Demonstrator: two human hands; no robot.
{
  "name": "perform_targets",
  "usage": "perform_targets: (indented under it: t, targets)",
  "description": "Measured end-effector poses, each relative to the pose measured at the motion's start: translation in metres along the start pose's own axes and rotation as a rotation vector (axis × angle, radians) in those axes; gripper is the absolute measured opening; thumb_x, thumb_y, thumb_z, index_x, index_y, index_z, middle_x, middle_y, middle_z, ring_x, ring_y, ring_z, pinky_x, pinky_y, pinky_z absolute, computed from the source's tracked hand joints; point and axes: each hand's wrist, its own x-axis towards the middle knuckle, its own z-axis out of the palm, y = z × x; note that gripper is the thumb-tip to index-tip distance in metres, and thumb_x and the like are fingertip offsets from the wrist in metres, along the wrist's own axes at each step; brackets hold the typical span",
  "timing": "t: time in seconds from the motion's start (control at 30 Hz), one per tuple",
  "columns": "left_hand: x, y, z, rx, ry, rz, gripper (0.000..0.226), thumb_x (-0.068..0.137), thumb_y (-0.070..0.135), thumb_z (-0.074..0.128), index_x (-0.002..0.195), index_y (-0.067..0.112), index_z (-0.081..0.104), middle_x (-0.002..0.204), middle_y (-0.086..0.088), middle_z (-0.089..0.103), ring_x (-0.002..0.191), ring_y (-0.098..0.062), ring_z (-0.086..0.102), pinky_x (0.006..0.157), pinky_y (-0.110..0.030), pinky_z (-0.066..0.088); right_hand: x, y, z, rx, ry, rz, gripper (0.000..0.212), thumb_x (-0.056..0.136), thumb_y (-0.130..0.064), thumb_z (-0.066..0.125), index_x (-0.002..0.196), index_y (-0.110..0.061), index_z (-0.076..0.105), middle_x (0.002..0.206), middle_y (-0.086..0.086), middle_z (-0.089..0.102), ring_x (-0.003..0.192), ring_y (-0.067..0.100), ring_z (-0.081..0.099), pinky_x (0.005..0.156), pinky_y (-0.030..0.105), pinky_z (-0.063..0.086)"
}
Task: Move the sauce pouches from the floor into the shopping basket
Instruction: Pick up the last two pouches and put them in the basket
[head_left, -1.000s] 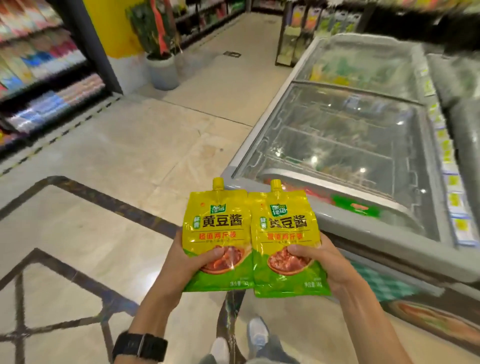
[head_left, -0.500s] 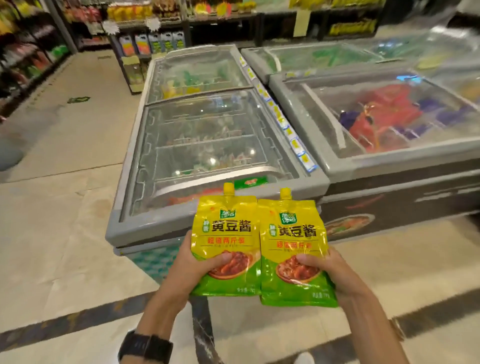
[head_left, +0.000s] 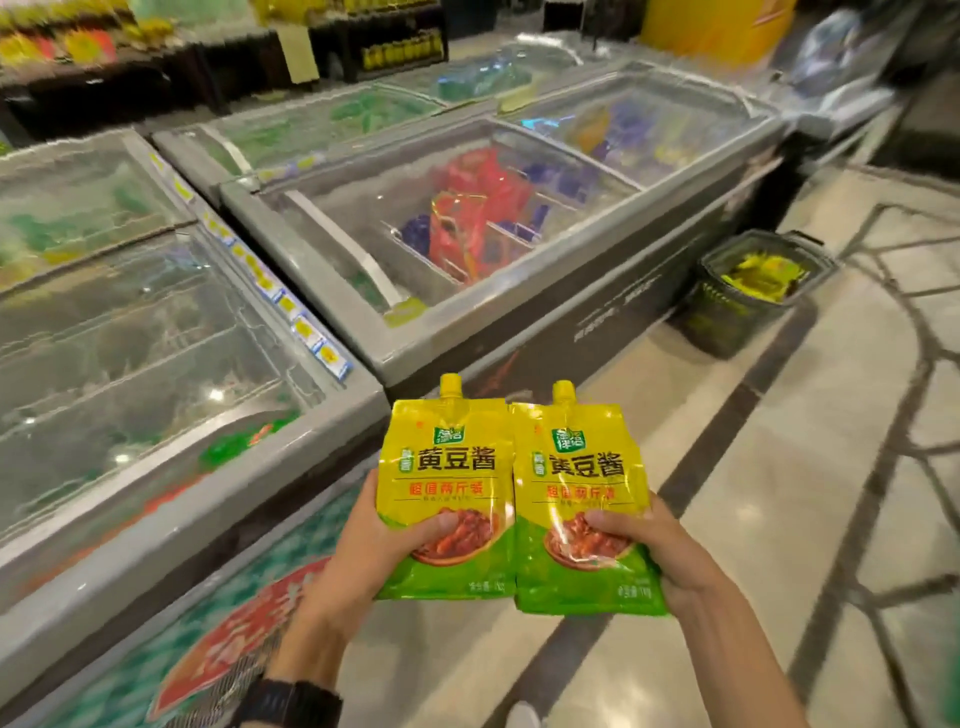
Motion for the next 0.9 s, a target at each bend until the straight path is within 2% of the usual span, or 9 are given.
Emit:
perform_targets:
  t: [0.1, 0.17, 0.3, 0.47, 0.57, 0.63, 0.73, 0.8, 0.9]
  targets:
    - [0.035, 0.009, 0.035, 0.053, -0.096, -0.016, 0.094, 0.045, 0.037, 0.096, 0.128, 0.015, 0.056, 0.114, -0.007, 0.075, 0.105, -0.027, 0.072, 0.09, -0.044, 0.058, -0.003, -0.011, -0.034, 0.059, 0.095, -0.028, 0.091, 0.028, -0.02, 0.101, 0.112, -0.002, 0.069, 0.112, 0.028, 0.069, 0.09, 0.04, 0.072, 0.074, 0.046, 0.061]
    - [0.06, 0.015, 0.056, 0.063, -0.154, -0.033, 0.109, 0.037, 0.046, 0.1, 0.131, 0.016, 0.054, 0.116, -0.008, 0.074, 0.106, -0.028, 0.071, 0.095, -0.053, 0.055, -0.003, -0.016, -0.055, 0.069, 0.182, -0.045, 0.103, 0.025, -0.023, 0.101, 0.118, 0.0, 0.064, 0.112, 0.027, 0.069, 0.091, 0.04, 0.071, 0.074, 0.047, 0.06]
    - [0.108, 0.027, 0.1, 0.079, -0.259, -0.056, 0.12, 0.025, 0.056, 0.098, 0.129, 0.018, 0.054, 0.115, -0.009, 0.074, 0.106, -0.027, 0.072, 0.093, -0.05, 0.056, 0.006, -0.029, -0.089, 0.13, 0.311, -0.08, 0.11, 0.022, -0.024, 0.101, 0.121, 0.002, 0.06, 0.109, 0.027, 0.07, 0.088, 0.039, 0.072, 0.071, 0.044, 0.06]
    - [0.182, 0.044, 0.156, 0.082, -0.402, -0.025, 0.11, 0.026, 0.054, 0.098, 0.123, 0.021, 0.058, 0.112, -0.004, 0.076, 0.102, -0.021, 0.073, 0.084, -0.034, 0.059, 0.033, -0.058, -0.127, 0.173, 0.433, -0.123, 0.109, 0.018, -0.024, 0.101, 0.116, 0.001, 0.062, 0.103, 0.025, 0.073, 0.081, 0.037, 0.073, 0.062, 0.039, 0.06]
    - [0.239, 0.053, 0.184, 0.092, -0.498, -0.051, 0.109, 0.034, 0.048, 0.1, 0.13, 0.021, 0.056, 0.117, -0.005, 0.074, 0.108, -0.024, 0.071, 0.094, -0.046, 0.055, 0.062, -0.081, -0.148, 0.205, 0.518, -0.136, 0.112, 0.017, -0.023, 0.101, 0.119, 0.0, 0.06, 0.105, 0.025, 0.072, 0.083, 0.037, 0.073, 0.062, 0.039, 0.06]
    - [0.274, 0.06, 0.201, 0.112, -0.523, -0.066, 0.103, 0.035, 0.047, 0.099, 0.126, 0.022, 0.057, 0.115, -0.004, 0.075, 0.106, -0.023, 0.072, 0.098, -0.051, 0.053, 0.082, -0.098, -0.162, 0.217, 0.547, -0.135, 0.115, 0.017, -0.021, 0.101, 0.121, -0.001, 0.059, 0.106, 0.025, 0.072, 0.084, 0.038, 0.073, 0.062, 0.04, 0.06]
    - [0.323, 0.077, 0.227, 0.131, -0.592, -0.08, 0.102, 0.03, 0.052, 0.098, 0.121, 0.023, 0.06, 0.11, -0.002, 0.077, 0.102, -0.022, 0.073, 0.096, -0.049, 0.054, 0.109, -0.126, -0.177, 0.231, 0.594, -0.144, 0.116, 0.016, -0.021, 0.101, 0.122, 0.0, 0.058, 0.106, 0.025, 0.072, 0.084, 0.037, 0.073, 0.061, 0.039, 0.06]
    - [0.353, 0.086, 0.245, 0.142, -0.614, -0.09, 0.111, 0.027, 0.055, 0.098, 0.125, 0.021, 0.057, 0.112, -0.002, 0.076, 0.104, -0.022, 0.072, 0.096, -0.048, 0.054, 0.123, -0.139, -0.187, 0.246, 0.625, -0.163, 0.116, 0.018, -0.022, 0.101, 0.123, 0.0, 0.058, 0.107, 0.025, 0.072, 0.085, 0.037, 0.073, 0.062, 0.039, 0.06]
    - [0.386, 0.099, 0.274, 0.157, -0.698, -0.094, 0.111, 0.032, 0.052, 0.098, 0.13, 0.022, 0.054, 0.116, -0.003, 0.074, 0.109, -0.023, 0.071, 0.097, -0.049, 0.054, 0.136, -0.157, -0.205, 0.292, 0.677, -0.182, 0.113, 0.018, -0.022, 0.101, 0.121, -0.001, 0.059, 0.106, 0.024, 0.073, 0.085, 0.037, 0.073, 0.062, 0.038, 0.06]
